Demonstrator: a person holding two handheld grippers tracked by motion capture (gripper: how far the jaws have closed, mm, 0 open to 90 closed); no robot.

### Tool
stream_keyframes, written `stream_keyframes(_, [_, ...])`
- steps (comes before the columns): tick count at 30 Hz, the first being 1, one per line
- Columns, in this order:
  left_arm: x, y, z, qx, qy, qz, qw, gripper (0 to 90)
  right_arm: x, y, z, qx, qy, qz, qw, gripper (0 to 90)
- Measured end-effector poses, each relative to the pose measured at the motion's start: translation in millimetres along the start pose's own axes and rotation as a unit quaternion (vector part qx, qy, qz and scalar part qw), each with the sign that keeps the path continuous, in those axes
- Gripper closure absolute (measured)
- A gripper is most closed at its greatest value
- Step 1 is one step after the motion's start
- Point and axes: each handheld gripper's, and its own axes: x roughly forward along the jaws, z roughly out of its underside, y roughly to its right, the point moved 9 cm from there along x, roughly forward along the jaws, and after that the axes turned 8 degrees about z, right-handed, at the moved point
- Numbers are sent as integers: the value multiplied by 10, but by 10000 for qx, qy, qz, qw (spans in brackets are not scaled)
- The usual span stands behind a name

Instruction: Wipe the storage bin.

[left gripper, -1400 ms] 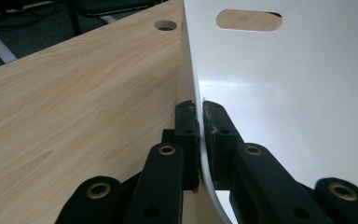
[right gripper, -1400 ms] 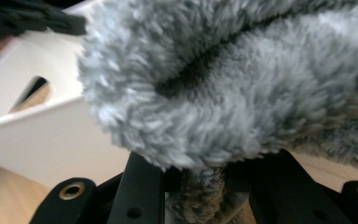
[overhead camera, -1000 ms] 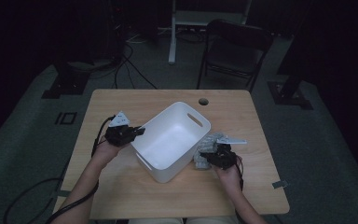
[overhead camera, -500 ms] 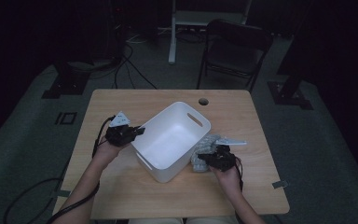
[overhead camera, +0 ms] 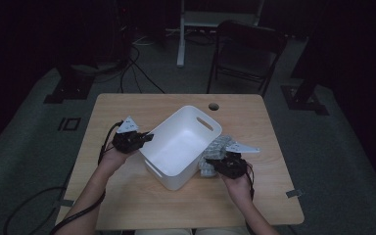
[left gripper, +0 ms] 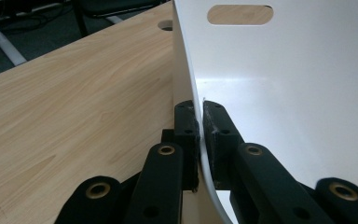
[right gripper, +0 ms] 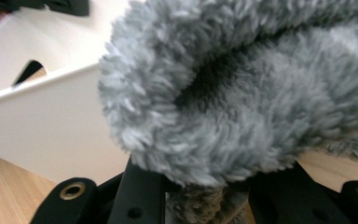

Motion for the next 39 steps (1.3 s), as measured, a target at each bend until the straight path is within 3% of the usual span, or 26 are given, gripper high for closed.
stream_keyframes(8, [24, 7, -16, -6, -17, -29, 10000, 849, 203, 193, 172, 85, -403, 192, 9990, 728])
stream_keyframes(13, [29, 5, -19, -25, -6, -51, 10000, 849, 376, 359, 344, 175, -751, 401, 9962, 728])
stream_keyframes(17, [33, -3, -21, -117, 34, -107, 9999, 847, 416, 391, 391, 263, -858, 381, 9952, 729])
stream_keyframes(19, [35, -5, -23, -129, 36, -143, 9998, 849, 380, 365, 370, 267, -830, 342, 9956, 729])
stream_keyframes(22, [41, -8, -27, -163, 65, -163, 9997, 849, 264, 256, 304, 252, -653, 94, 9975, 729])
stream_keyframes(25, [47, -7, -31, -171, 62, -181, 9997, 850, 86, 54, 174, 91, -369, -179, 9991, 729])
stream_keyframes(27, [53, 0, -34, -164, 66, -163, 9997, 851, 41, 3, 136, 75, -289, -260, 9992, 728])
stream_keyframes(28, [55, 2, -35, -161, 60, -164, 9997, 851, -97, -147, 5, 53, -10, -511, 9987, 728])
stream_keyframes(29, [57, 8, -37, -136, 54, -144, 9998, 852, -131, -189, -34, 40, 51, -550, 9985, 728])
stream_keyframes(31, [59, 11, -38, -104, 44, -98, 9999, 851, -133, -217, -59, -103, 60, -435, 9990, 729])
stream_keyframes(34, [65, 19, -40, -97, 52, -58, 9999, 848, -101, -194, -53, -48, 72, -474, 9988, 729])
stream_keyframes(39, [83, 28, -51, -103, 53, -58, 9999, 847, -42, -151, 2, -123, 18, -265, 9996, 730])
